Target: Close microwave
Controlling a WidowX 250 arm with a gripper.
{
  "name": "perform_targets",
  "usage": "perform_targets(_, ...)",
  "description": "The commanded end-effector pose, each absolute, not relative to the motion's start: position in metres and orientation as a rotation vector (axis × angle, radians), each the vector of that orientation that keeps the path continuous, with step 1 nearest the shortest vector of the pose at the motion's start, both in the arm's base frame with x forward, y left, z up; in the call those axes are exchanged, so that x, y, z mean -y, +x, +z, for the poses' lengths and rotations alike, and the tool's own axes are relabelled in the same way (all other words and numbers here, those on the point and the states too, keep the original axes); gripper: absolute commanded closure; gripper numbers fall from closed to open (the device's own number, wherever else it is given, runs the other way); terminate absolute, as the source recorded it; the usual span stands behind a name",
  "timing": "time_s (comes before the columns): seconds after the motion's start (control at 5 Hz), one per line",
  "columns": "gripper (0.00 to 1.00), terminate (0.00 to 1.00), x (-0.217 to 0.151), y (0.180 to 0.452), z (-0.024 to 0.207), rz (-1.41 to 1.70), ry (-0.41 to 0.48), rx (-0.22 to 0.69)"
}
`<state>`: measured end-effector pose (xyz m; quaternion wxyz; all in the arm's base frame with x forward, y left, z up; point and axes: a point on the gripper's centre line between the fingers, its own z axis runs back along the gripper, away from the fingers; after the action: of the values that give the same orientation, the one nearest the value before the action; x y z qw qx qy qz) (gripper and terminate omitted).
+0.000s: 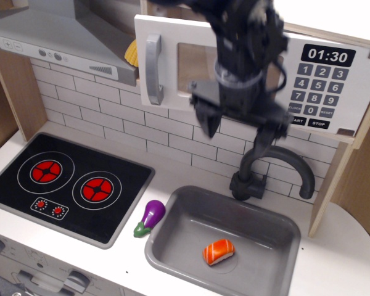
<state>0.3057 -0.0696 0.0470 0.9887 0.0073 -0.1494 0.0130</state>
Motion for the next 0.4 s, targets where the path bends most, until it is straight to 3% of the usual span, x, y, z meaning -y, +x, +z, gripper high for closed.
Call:
perform_targets(0.0, 0.0, 0.0, 0.044, 0.34, 0.025, 0.213, 0.03, 0.284)
perform_targets(0.2, 0.0, 0.0, 0.032, 0.346, 0.015, 0.265, 0.04, 0.257)
